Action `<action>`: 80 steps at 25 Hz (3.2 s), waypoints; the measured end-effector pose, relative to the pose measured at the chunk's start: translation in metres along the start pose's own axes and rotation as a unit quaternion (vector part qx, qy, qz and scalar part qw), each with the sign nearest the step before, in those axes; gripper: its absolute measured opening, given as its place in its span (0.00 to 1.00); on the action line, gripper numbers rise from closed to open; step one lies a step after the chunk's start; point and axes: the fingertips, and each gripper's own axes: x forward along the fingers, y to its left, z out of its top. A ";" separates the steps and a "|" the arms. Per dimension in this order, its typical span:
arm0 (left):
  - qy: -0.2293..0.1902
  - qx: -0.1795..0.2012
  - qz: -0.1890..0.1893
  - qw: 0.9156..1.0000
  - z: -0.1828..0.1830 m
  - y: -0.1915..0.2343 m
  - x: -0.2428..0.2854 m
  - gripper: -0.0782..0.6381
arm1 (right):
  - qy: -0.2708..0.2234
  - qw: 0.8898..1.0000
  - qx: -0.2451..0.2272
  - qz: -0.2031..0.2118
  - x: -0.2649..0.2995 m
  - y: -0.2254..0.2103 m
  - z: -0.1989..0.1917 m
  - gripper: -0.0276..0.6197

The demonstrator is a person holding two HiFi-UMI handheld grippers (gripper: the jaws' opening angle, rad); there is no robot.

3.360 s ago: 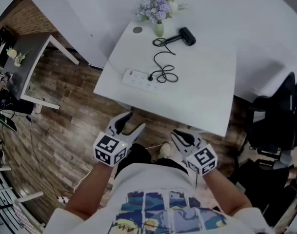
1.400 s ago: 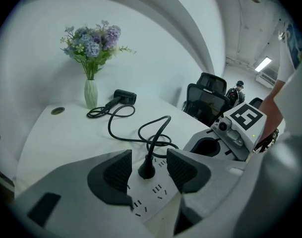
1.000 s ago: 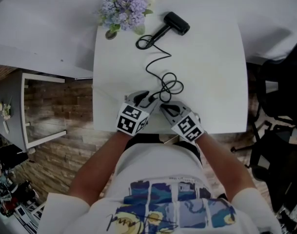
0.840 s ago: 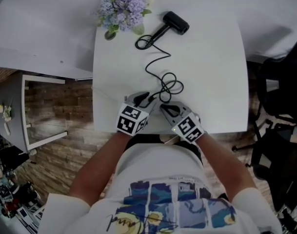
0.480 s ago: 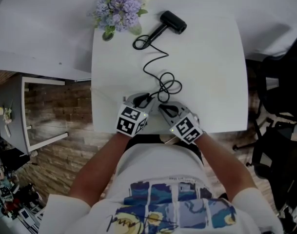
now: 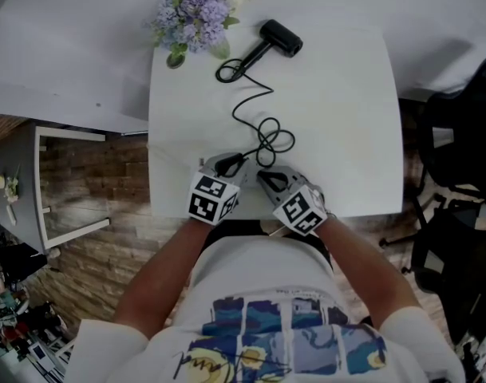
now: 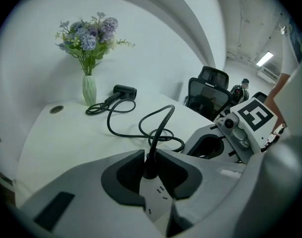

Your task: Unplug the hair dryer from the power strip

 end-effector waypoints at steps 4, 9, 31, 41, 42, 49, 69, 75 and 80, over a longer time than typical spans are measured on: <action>-0.001 -0.008 -0.001 1.000 0.000 0.002 -0.002 0.19 | 0.003 1.000 0.002 0.000 0.001 -0.001 0.000 0.04; -0.027 -0.043 -0.008 0.999 0.010 0.007 -0.012 0.19 | 0.001 1.000 -0.001 -0.002 0.002 0.001 0.000 0.04; -0.107 -0.077 -0.047 0.990 0.076 0.012 -0.062 0.18 | 0.019 1.000 0.014 0.003 0.002 0.001 0.000 0.04; -0.114 -0.086 -0.058 0.988 0.081 0.011 -0.065 0.18 | 0.021 1.000 0.019 0.005 0.002 0.000 -0.001 0.04; -0.114 -0.086 -0.059 0.988 0.081 0.011 -0.065 0.18 | 0.021 1.000 0.020 0.005 0.002 0.000 -0.001 0.04; -0.111 -0.082 -0.064 0.988 0.085 0.010 -0.063 0.18 | 0.020 1.000 0.017 0.010 0.003 0.000 -0.001 0.04; -0.107 -0.085 -0.064 0.989 0.084 0.011 -0.061 0.18 | 0.020 0.999 0.018 0.025 0.003 0.000 -0.001 0.04; -0.107 -0.085 -0.064 0.989 0.084 0.007 -0.061 0.18 | 0.017 0.999 0.022 0.025 0.003 0.000 -0.001 0.03; -0.108 -0.085 -0.063 0.989 0.084 0.005 -0.061 0.18 | 0.019 0.999 0.019 0.025 0.002 0.000 -0.001 0.03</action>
